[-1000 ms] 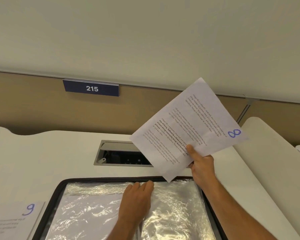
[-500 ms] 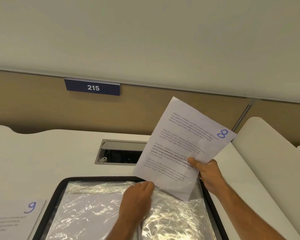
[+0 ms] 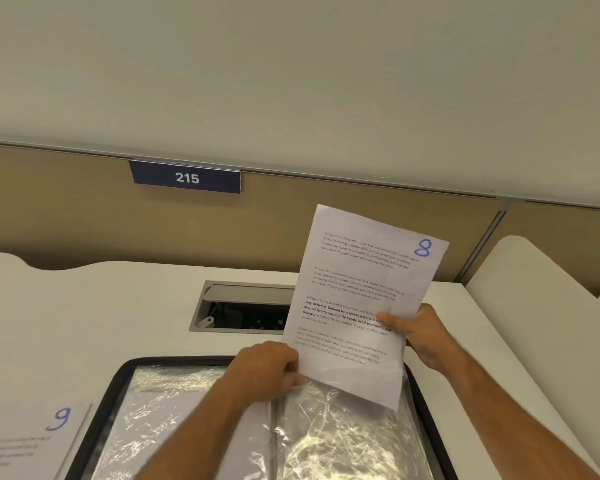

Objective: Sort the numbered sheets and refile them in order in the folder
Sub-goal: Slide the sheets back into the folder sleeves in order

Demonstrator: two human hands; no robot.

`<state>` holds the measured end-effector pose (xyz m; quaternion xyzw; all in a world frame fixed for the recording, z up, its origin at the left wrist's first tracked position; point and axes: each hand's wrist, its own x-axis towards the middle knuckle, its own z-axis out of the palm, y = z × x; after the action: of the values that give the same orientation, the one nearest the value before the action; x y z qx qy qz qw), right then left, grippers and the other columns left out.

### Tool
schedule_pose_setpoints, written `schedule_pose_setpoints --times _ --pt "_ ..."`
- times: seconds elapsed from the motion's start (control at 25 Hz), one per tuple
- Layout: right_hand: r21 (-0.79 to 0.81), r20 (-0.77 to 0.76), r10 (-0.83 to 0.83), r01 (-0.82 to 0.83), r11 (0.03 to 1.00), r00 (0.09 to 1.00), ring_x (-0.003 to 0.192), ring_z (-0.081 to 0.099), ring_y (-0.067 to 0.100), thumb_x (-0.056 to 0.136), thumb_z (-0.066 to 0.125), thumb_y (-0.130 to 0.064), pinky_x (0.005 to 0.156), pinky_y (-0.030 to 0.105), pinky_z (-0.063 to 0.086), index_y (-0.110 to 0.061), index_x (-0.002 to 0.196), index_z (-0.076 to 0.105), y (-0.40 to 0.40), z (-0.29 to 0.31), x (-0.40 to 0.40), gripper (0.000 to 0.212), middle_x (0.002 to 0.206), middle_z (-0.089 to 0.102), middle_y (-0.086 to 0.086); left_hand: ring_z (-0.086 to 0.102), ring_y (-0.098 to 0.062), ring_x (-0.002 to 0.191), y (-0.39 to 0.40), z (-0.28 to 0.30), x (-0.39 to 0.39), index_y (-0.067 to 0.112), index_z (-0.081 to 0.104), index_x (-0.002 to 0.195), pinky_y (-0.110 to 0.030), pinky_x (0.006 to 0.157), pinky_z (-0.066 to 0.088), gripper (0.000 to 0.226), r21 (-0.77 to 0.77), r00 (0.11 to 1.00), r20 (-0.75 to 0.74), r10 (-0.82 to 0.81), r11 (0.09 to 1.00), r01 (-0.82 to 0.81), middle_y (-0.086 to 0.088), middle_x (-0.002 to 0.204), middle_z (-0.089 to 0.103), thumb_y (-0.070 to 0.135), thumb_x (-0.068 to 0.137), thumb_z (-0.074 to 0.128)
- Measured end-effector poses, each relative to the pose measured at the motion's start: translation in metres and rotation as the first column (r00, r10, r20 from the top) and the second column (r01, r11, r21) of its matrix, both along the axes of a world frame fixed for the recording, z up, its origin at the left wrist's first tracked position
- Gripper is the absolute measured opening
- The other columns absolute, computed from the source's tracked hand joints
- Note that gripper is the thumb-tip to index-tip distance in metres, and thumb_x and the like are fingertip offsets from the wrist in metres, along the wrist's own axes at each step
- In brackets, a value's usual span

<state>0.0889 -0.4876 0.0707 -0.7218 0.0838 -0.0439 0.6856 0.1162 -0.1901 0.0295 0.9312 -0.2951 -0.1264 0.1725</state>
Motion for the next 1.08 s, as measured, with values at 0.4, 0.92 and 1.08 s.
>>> schedule_pose_setpoints --times 0.4,0.92,1.08 --pt "-0.018 -0.185 0.219 -0.227 0.974 0.958 0.104 0.072 0.030 0.052 0.098 -0.027 0.082 0.040 0.061 -0.007 0.120 0.069 -0.001 -0.009 0.009 0.076 0.115 0.074 0.012 0.062 -0.006 0.092 0.004 -0.002 0.012 0.029 0.066 0.091 -0.023 0.087 0.053 0.007 -0.181 0.989 -0.146 0.037 0.981 -0.064 0.012 0.109 0.066 0.032 0.090 0.072" --pt "-0.210 -0.563 0.210 -0.384 0.899 0.799 0.100 0.073 0.026 0.086 0.075 -0.007 0.095 0.044 0.057 -0.011 0.114 0.071 0.004 -0.016 -0.002 0.028 0.108 0.077 0.005 0.061 -0.005 0.094 -0.009 -0.012 0.003 0.030 0.066 0.095 -0.031 0.093 0.054 0.004 -0.293 0.961 -0.245 0.130 0.935 -0.202 0.014 0.102 0.065 0.032 0.093 0.066" --pt "-0.138 -0.471 0.141 -0.230 0.963 0.871 0.099 0.074 0.025 0.089 0.074 -0.012 0.085 0.038 0.059 -0.008 0.116 0.071 0.009 -0.013 -0.003 0.027 0.109 0.076 0.007 0.061 -0.005 0.092 -0.012 -0.012 0.000 0.030 0.065 0.097 -0.029 0.090 0.055 0.005 -0.283 0.961 -0.232 0.150 0.935 -0.214 0.015 0.104 0.065 0.035 0.094 0.065"
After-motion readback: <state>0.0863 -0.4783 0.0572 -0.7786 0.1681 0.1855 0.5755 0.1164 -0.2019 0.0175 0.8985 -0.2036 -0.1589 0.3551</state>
